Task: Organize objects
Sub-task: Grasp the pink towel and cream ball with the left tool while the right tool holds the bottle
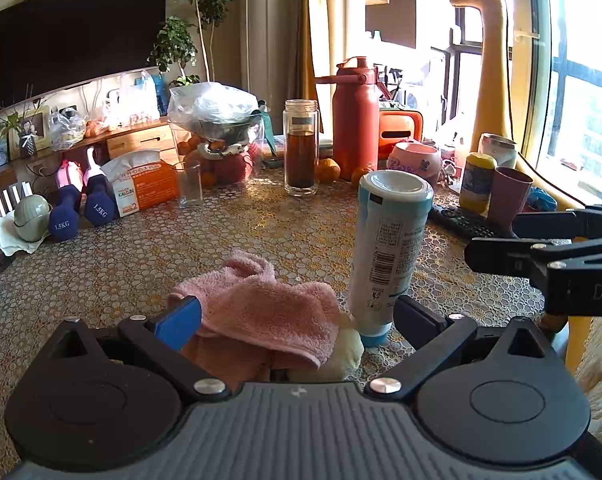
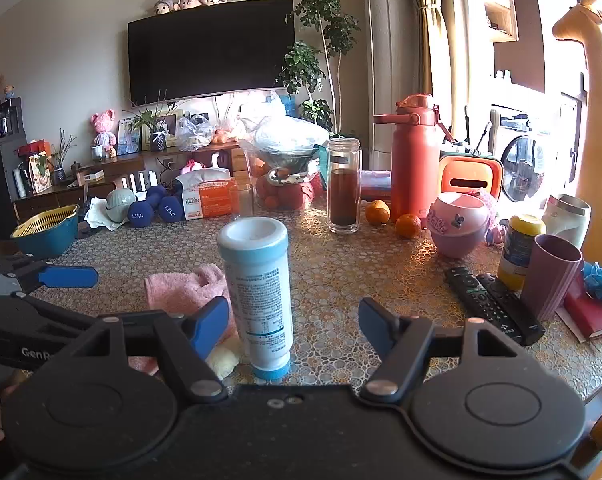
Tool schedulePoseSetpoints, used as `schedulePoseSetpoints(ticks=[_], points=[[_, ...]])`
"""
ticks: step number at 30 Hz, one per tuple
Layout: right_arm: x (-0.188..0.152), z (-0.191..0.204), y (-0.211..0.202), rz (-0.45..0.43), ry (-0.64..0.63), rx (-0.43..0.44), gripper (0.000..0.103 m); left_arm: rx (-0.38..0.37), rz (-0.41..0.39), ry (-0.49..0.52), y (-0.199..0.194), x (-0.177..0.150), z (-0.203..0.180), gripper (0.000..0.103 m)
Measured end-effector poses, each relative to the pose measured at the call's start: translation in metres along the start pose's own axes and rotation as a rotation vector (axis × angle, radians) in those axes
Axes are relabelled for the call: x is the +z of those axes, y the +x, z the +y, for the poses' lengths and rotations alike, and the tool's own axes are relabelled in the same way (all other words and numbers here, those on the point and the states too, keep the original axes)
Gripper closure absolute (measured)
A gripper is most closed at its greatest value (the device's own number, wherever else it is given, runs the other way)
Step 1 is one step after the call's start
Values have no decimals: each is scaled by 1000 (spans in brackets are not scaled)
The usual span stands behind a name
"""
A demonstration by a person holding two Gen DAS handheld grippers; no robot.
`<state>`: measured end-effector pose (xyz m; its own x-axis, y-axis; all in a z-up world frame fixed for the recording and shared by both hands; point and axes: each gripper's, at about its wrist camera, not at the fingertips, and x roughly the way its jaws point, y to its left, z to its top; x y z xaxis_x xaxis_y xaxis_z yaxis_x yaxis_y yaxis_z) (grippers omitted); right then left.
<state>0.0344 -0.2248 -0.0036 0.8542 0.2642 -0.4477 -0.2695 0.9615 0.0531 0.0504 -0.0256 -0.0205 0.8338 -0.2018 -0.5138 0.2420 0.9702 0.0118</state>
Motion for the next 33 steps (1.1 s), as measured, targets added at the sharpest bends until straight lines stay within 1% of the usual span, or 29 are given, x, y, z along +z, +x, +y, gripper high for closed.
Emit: schedulePoseSetpoints(ticks=[5, 8, 11, 14, 16, 18, 20, 22, 23, 24, 25, 26, 28, 30, 31, 32, 33], points=[[3, -3, 5, 8, -11, -2, 31, -21, 26, 31, 23, -4, -5, 0], [4, -5, 9, 15, -16, 0, 31, -49, 47, 47, 36, -7, -9, 0], [5, -7, 13, 24, -14, 4, 31, -86, 65, 119, 48, -12, -18, 0], [4, -8, 17, 35, -15, 7, 31, -97, 95, 172, 65, -17, -19, 0], [3, -10, 20, 43, -17, 7, 31, -91, 122, 182, 77, -20, -16, 0], [3, -11, 21, 49, -18, 5, 31, -89, 148, 171, 88, -22, -10, 0], [2, -13, 23, 55, -18, 5, 31, -112, 171, 157, 96, -24, -6, 1], [2, -14, 25, 56, -18, 4, 31, -118, 182, 155, 99, -27, -3, 2], [3, -15, 25, 57, -17, 4, 31, -127, 185, 150, 98, -29, -1, 5], [3, -16, 26, 57, -16, 5, 31, -127, 184, 147, 97, -30, 1, 14], [3, -17, 26, 56, -17, 7, 31, -114, 181, 144, 96, -30, 2, 19], [4, -17, 27, 57, -19, 8, 31, -117, 182, 133, 94, -30, 5, 24], [5, -17, 28, 58, -21, 16, 31, -143, 179, 99, 90, -27, 13, 30], [6, -18, 29, 57, -24, 30, 31, -161, 173, 86, 86, -25, 17, 42], [7, -17, 29, 54, -28, 34, 31, -169, 170, 76, 84, -22, 19, 47], [7, -17, 28, 51, -31, 41, 31, -178, 166, 64, 81, -19, 21, 54], [8, -17, 28, 48, -37, 50, 31, -186, 168, 48, 80, -15, 23, 57]])
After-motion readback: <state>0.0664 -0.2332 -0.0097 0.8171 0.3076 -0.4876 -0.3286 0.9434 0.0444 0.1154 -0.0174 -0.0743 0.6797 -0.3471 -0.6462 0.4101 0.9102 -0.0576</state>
